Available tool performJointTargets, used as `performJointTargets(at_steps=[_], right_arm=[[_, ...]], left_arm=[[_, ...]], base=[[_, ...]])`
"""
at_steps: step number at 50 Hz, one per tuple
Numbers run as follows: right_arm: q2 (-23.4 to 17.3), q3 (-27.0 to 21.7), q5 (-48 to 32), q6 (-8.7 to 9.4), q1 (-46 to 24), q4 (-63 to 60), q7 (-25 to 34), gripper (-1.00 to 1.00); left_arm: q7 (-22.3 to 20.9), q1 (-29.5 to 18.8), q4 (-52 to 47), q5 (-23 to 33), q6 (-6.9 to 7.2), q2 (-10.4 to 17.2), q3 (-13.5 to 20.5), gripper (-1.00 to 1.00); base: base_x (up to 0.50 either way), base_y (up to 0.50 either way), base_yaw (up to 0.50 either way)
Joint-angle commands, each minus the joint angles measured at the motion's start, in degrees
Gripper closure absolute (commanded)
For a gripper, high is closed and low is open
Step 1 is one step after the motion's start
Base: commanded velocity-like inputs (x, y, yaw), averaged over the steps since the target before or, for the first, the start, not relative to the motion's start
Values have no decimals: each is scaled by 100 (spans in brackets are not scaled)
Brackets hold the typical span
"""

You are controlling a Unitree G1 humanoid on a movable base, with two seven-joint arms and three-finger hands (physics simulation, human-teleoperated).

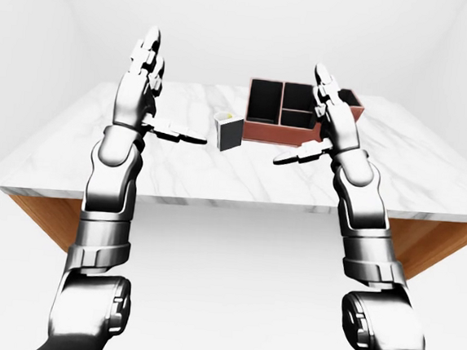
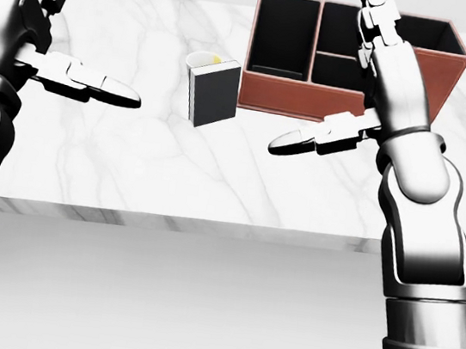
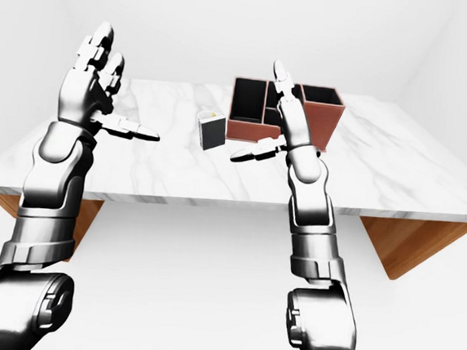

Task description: Pick up the book and place it in the caddy.

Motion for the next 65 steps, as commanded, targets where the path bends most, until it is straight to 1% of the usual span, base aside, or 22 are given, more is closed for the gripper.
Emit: performJointTargets(at_steps=[1, 9, 25, 49, 59, 60, 64, 65], right_arm=[[-2, 13, 1, 0, -46, 282, 5, -100], [1, 7, 6, 0, -65, 425, -2, -100], [21, 33, -1, 0, -45, 416, 12, -100], [96, 73, -127, 0, 140, -13, 67, -100], [128, 87, -151, 0, 162, -71, 90, -100], [77, 78, -157, 0, 3, -304, 176, -100], [124, 100, -192, 0, 167, -221, 134, -100], [90, 89, -196, 0, 61, -360, 194, -100]], left_arm=[[5, -29, 143, 46, 0, -15, -7, -100], [5, -56, 260, 63, 0, -9, -12, -100], [-10, -55, 169, 81, 0, -2, -7, -100], [-15, 109, -5, -1, 0, 23, 41, -100], [-13, 138, -122, -5, 0, 26, 43, -100], [-2, 120, -87, -22, 0, 24, 60, -100], [13, 141, -101, -21, 0, 22, 44, -100], [10, 152, -119, -18, 0, 20, 40, -100]], base=[[15, -3, 0], [17, -4, 0], [18, -4, 0], [18, -4, 0], [18, -2, 0], [18, -2, 0], [18, -2, 0], [18, 0, 0]])
